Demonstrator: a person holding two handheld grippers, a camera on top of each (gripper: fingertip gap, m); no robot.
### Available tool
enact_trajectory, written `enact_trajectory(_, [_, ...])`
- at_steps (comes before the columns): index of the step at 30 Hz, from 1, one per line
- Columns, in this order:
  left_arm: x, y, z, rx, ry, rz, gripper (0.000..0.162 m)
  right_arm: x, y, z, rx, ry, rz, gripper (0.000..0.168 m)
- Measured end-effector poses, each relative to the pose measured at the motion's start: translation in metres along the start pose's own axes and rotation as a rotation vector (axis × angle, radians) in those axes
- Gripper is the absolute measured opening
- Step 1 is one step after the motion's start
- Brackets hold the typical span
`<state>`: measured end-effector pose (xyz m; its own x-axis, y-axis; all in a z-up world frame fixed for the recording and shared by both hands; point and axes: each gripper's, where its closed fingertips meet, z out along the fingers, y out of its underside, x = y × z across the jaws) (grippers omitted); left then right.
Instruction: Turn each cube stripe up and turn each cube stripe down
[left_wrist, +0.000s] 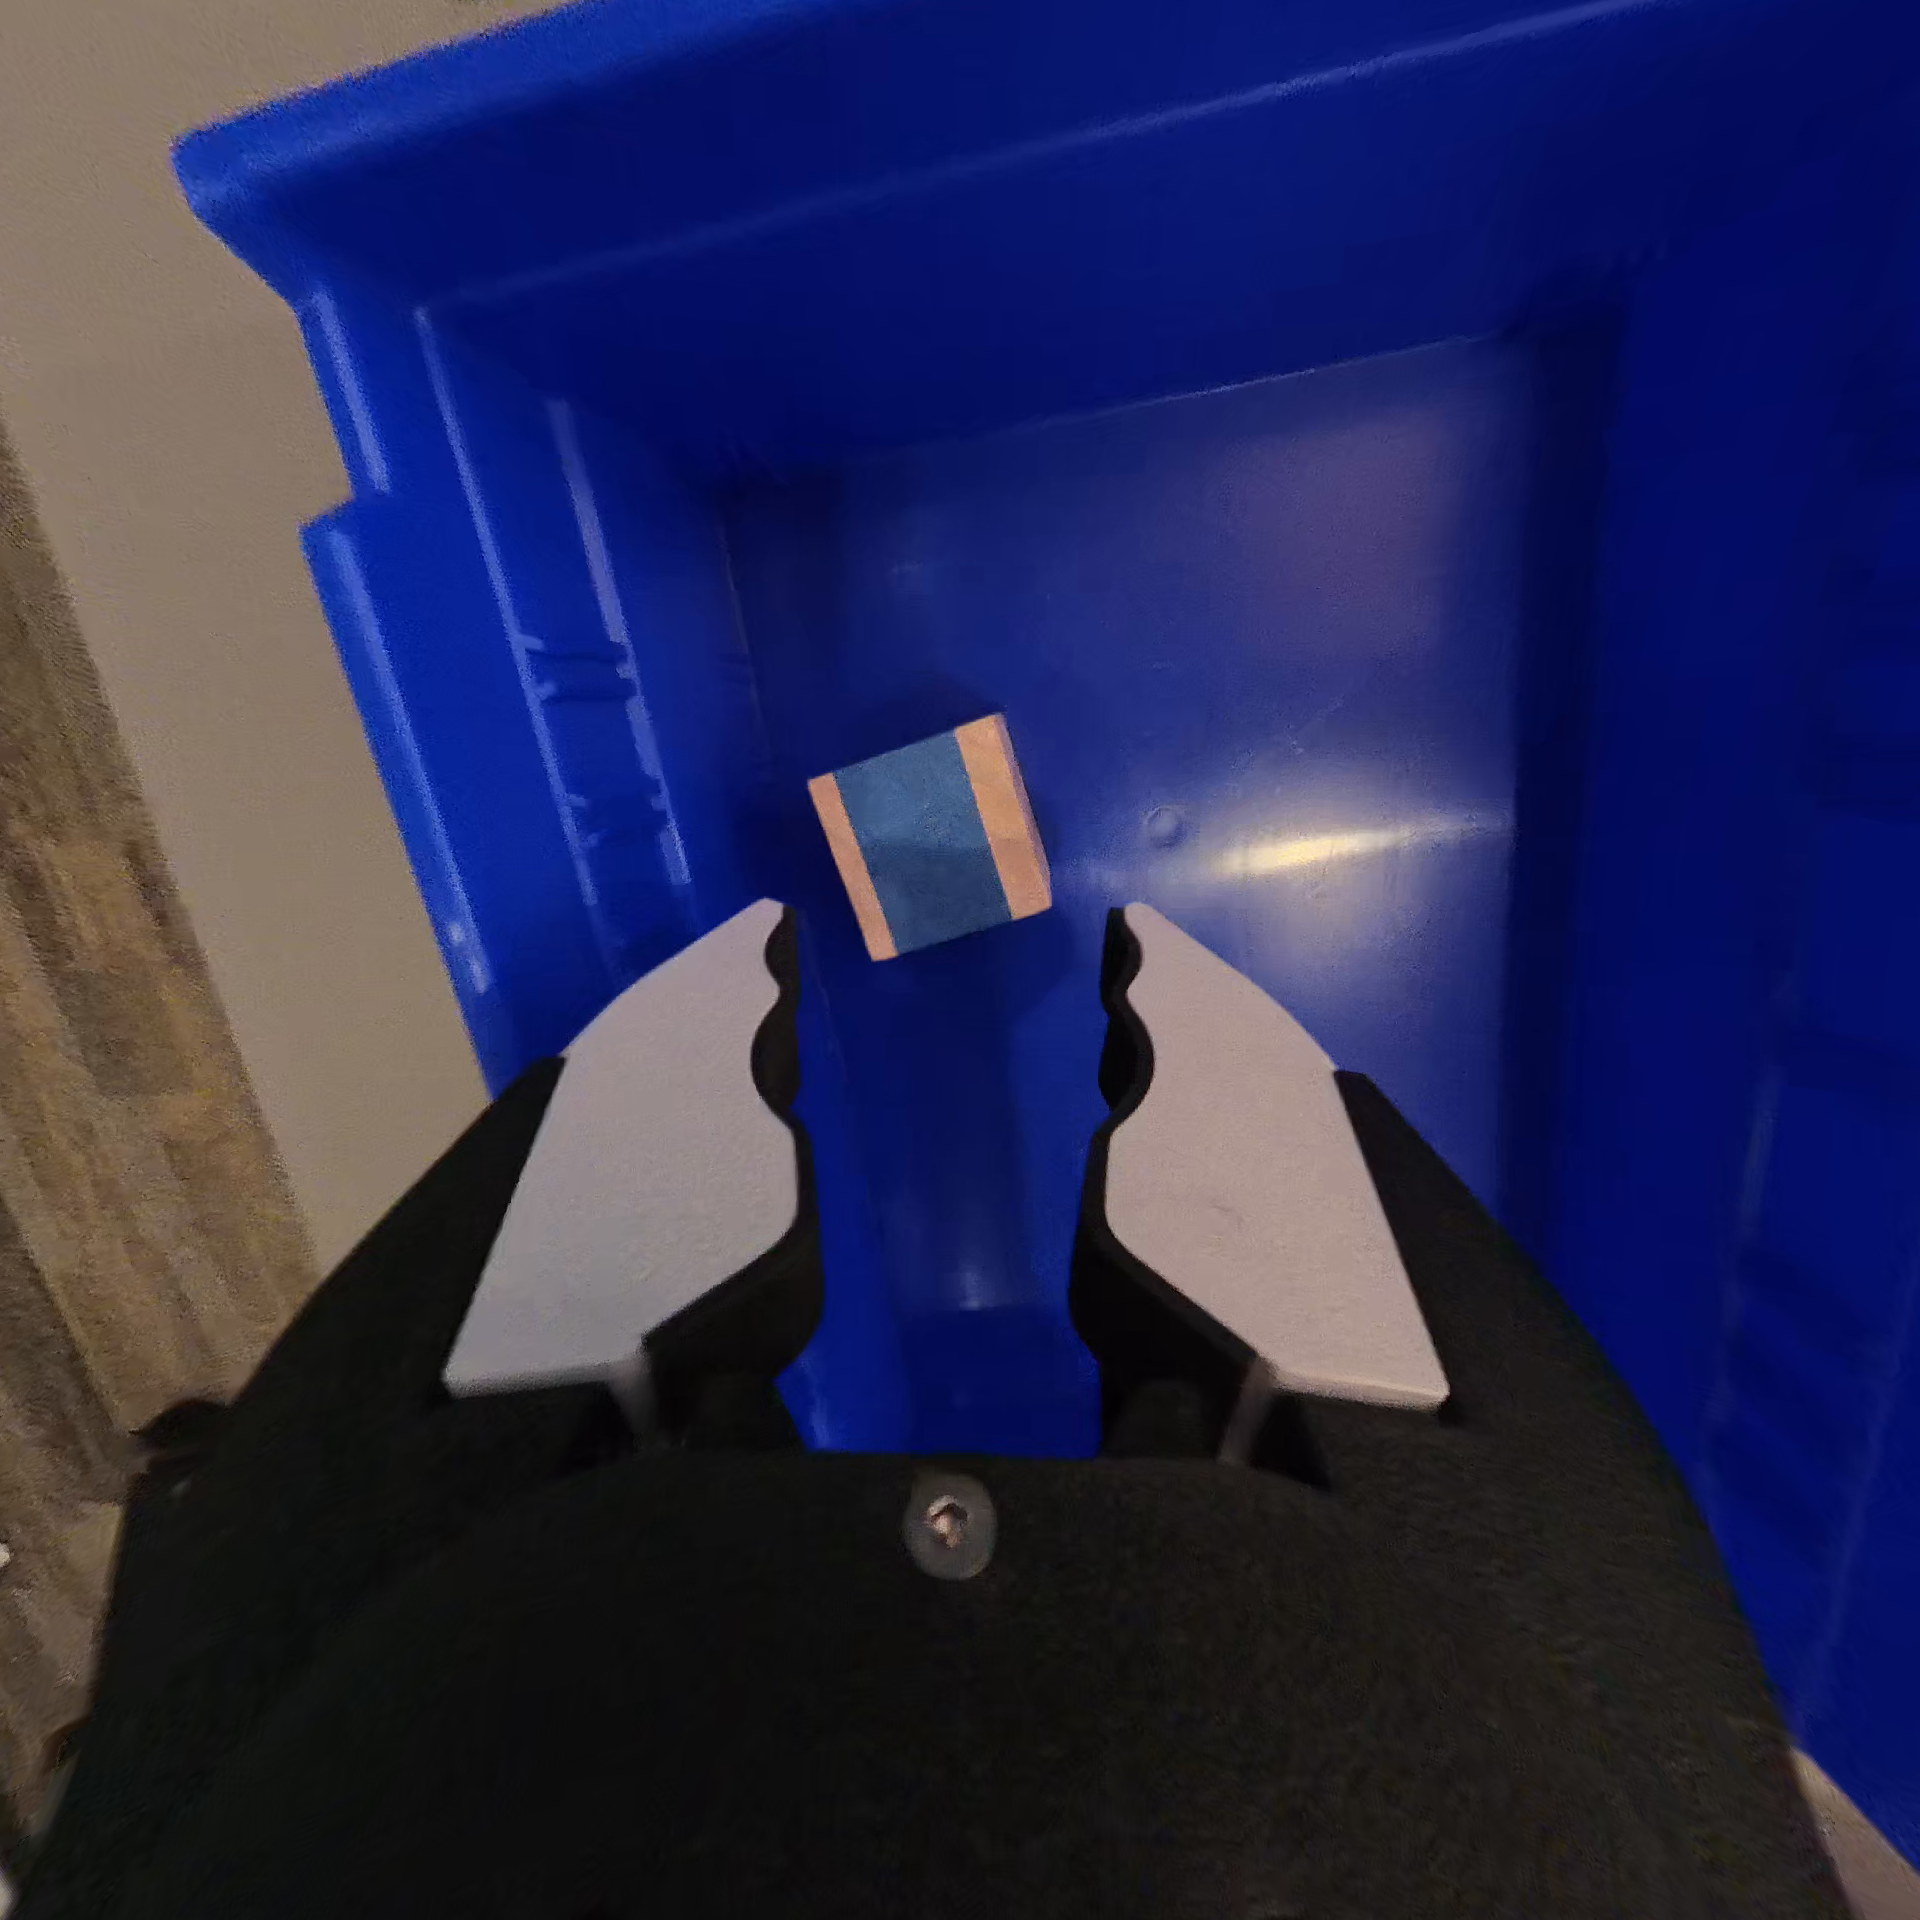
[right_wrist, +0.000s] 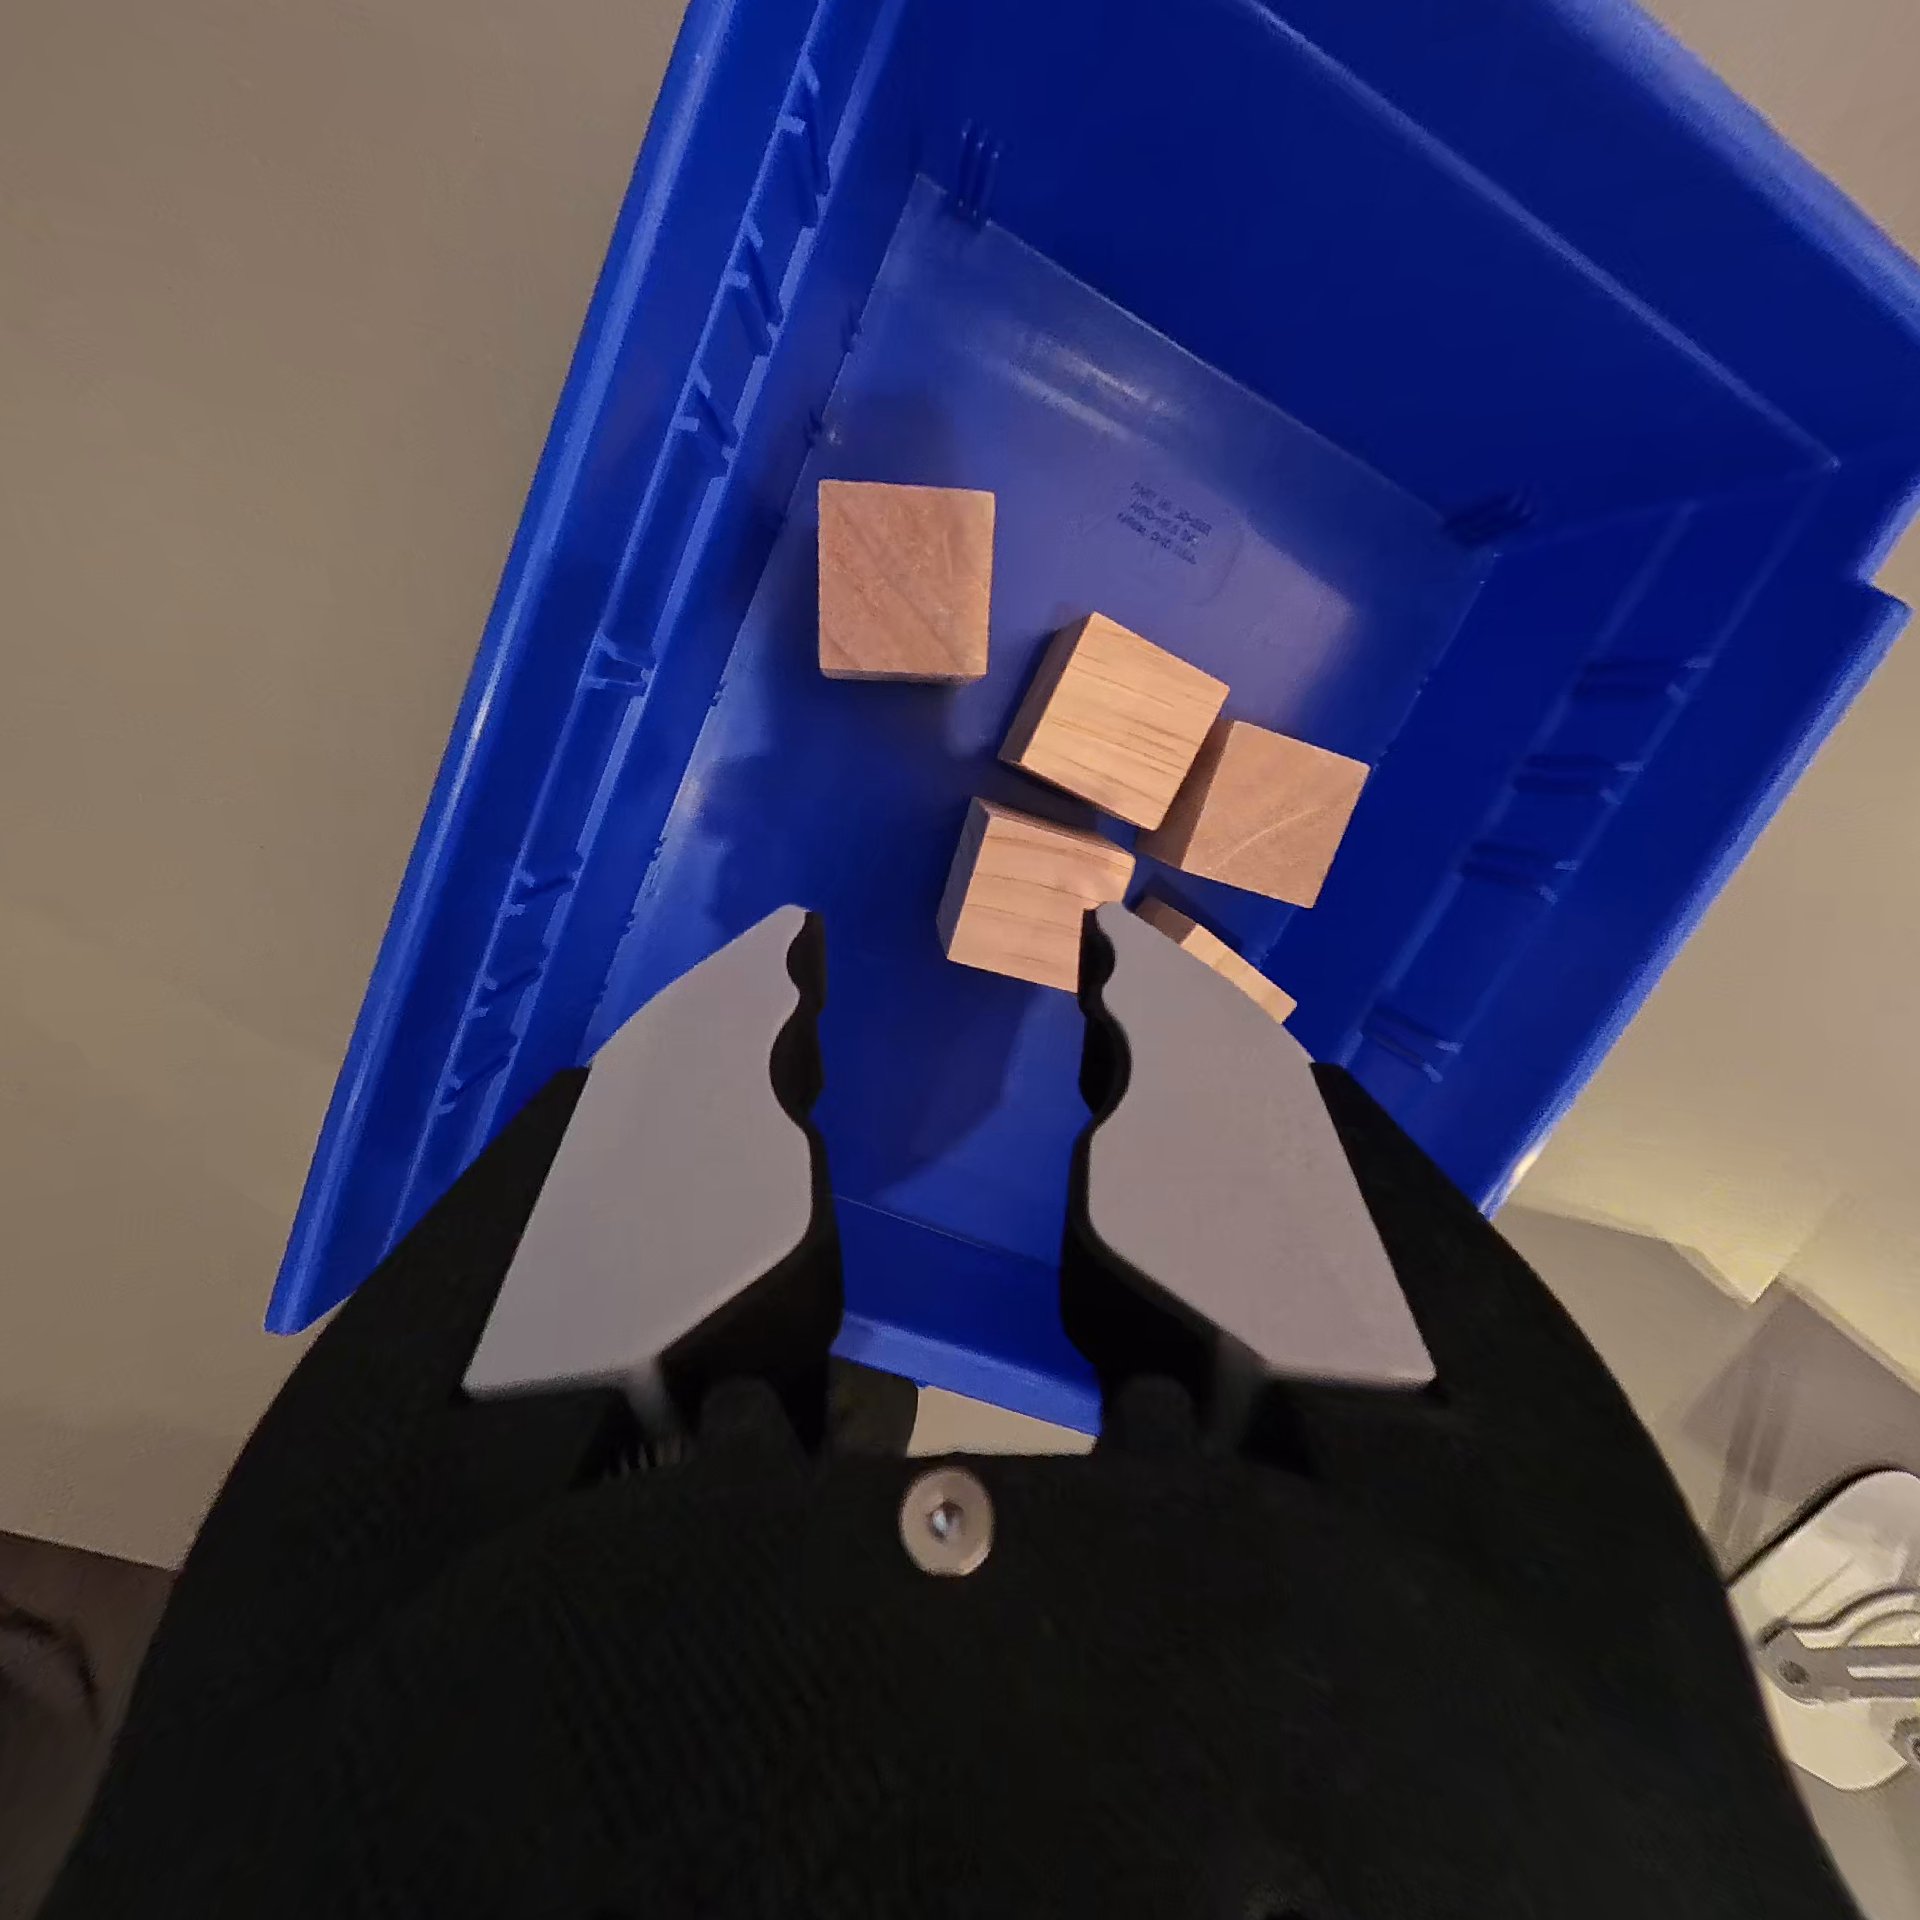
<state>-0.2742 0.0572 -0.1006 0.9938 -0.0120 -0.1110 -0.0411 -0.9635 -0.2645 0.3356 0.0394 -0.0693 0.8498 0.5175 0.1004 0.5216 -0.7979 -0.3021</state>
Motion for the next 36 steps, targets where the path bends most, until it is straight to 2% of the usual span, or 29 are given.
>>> enact_trajectory(1, [0.001, -0.001, 0.003, -0.003, 0.023, -0.018, 0.058, -0.001, 0.0, 0.001, -0.006, 0.001, -0.005, 0.049])
enact_trajectory(3, [0.0, -0.002, 0.009, -0.011, 0.043, -0.064, 0.065, -0.003, -0.001, 0.002, -0.011, 0.001, -0.016, 0.049])
enact_trajectory(15, [-0.01, -0.002, 0.031, -0.067, -0.079, -0.042, 0.059, -0.012, 0.003, 0.007, -0.057, 0.0, -0.067, 0.048])
enact_trajectory(21, [-0.007, 0.003, 0.044, -0.13, -0.091, -0.018, 0.052, -0.014, 0.004, 0.007, -0.064, -0.003, -0.079, 0.048])
enact_trajectory(25, [-0.001, -0.002, 0.042, -0.1, -0.036, -0.012, 0.051, -0.016, 0.004, 0.007, -0.072, -0.003, -0.088, 0.047])
enact_trajectory(28, [0.002, -0.011, 0.026, -0.032, -0.022, 0.024, 0.051, -0.017, 0.002, 0.007, -0.067, 0.009, -0.094, 0.047])
enact_trajectory(29, [0.008, -0.016, 0.017, 0.01, 0.015, 0.035, 0.051, -0.017, -0.001, 0.006, -0.057, 0.018, -0.096, 0.046])
enact_trajectory(31, [0.036, -0.029, -0.012, 0.138, 0.203, 0.062, 0.051, -0.017, -0.009, 0.001, -0.017, 0.047, -0.103, 0.045])
enact_trajectory(34, [0.094, -0.045, -0.087, 0.394, 0.601, 0.138, 0.05, -0.025, -0.031, -0.017, 0.097, 0.107, -0.145, 0.043])
enact_trajectory(36, [0.136, -0.042, -0.147, 0.528, 0.906, 0.219, 0.051, -0.062, -0.055, -0.037, 0.25, 0.034, -0.243, 0.037])
